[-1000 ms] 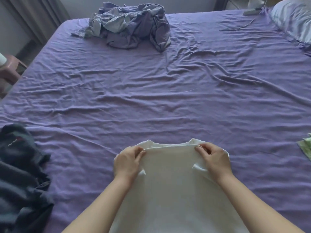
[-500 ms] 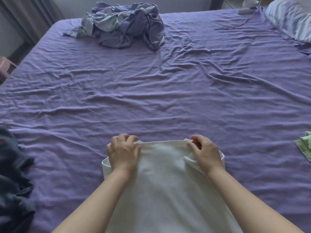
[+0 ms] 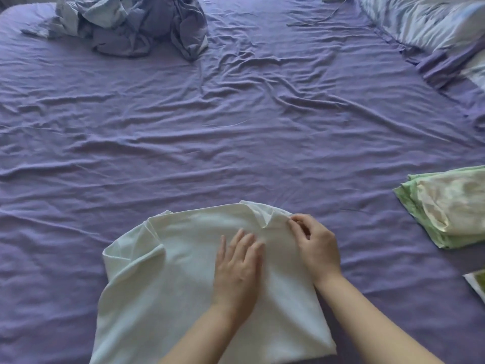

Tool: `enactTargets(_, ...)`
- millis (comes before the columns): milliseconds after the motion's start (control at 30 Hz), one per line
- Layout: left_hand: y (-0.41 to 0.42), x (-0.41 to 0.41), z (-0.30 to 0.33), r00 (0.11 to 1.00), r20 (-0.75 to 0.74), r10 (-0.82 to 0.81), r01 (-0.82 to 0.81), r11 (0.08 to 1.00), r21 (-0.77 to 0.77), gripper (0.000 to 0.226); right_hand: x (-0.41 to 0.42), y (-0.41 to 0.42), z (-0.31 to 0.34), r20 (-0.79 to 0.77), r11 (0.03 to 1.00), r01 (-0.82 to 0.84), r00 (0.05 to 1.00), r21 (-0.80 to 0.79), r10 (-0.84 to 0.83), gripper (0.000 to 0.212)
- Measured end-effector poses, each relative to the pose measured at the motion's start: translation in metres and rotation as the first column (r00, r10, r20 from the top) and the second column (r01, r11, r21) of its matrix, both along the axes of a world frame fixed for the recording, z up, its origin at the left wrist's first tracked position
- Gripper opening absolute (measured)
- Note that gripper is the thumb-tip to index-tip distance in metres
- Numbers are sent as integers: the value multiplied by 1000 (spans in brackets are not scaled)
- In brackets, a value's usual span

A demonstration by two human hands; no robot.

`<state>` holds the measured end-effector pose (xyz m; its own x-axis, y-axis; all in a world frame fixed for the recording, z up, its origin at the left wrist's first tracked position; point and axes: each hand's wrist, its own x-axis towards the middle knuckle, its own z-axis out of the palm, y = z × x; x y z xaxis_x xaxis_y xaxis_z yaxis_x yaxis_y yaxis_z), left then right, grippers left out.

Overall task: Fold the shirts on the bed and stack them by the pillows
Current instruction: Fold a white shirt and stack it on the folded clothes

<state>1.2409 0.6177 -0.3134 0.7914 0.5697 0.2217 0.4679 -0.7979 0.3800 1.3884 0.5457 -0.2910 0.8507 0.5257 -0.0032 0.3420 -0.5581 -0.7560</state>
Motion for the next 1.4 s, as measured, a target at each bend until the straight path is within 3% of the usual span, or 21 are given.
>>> enactTargets(67, 1, 15, 0, 970, -201, -134, 137, 991, 1, 39, 8, 0, 1, 22, 999, 26, 999, -45, -25, 13)
enactTargets(133, 11, 27, -5, 915, -374, -154, 153, 988, -34, 51, 6, -2, 2, 208, 999, -8, 978, -44, 17, 19)
enactTargets(200, 23, 34, -12, 875, -461, -144, 139, 989, -45, 63, -1, -7, 1, 413, 979, -173, 888, -104, 201, 23)
enactTargets(233, 29, 35, -14, 861, -490, -139, 147, 989, -24, 66, -3, -11, -3, 424, 943, -267, 844, -198, 328, 26)
enactTargets(300, 37, 27, -13, 833, -538, -130, 151, 989, -6, 69, -6, -17, -10, 275, 825, -348, 824, -445, 496, 38)
enactTargets(367, 42, 10, -7, 823, -557, -116, 130, 991, -15, 72, -6, -18, -16, 177, 746, -317, 848, -586, 499, 47)
enactTargets(533, 38, -67, 14, 873, -476, -103, 96, 995, -38, 64, -44, 6, -1, 329, 682, -387, 661, -621, 675, 45)
enactTargets(633, 45, -109, 17, 864, -492, -107, 99, 994, -43, 57, -80, 27, 6, 257, 568, -526, 550, -632, 795, 47)
enactTargets(833, 99, -145, 26, 816, -577, 28, -26, 1000, 11, 63, -136, 74, -6, 97, 436, -637, 494, -636, 864, 60)
enactTargets(933, 123, -162, 11, 787, -606, 116, -95, 993, 68, 71, -148, 89, -23, 94, 450, -624, 517, -639, 851, 62)
enactTargets(1067, 132, -172, -6, 747, -604, 279, -394, 917, -63, 71, -136, 82, -28, 83, 418, -572, 519, -706, 851, 61)
enactTargets(1167, 117, -164, 0, 724, -575, 381, -479, 878, -22, 71, -102, 50, -19, 67, 417, -491, 584, -765, 809, 88)
enactTargets(1233, 93, -149, 9, 803, -463, 375, -379, 921, 89, 70, -75, 27, -13, 43, 420, -446, 643, -791, 765, 98)
enactTargets(1267, 77, -139, 15, 867, -401, 295, -274, 955, 111, 66, -61, 18, -9, 33, 420, -431, 666, -799, 745, 98)
enactTargets(1333, 35, -114, 20, 932, -359, 54, -18, 995, 101, 60, -35, 5, -3, 10, 423, -413, 705, -807, 709, 81)
enactTargets(1400, -9, -87, 23, 919, -380, -109, 130, 991, 31, 59, -13, -1, 1, -5, 434, -404, 737, -805, 676, 58)
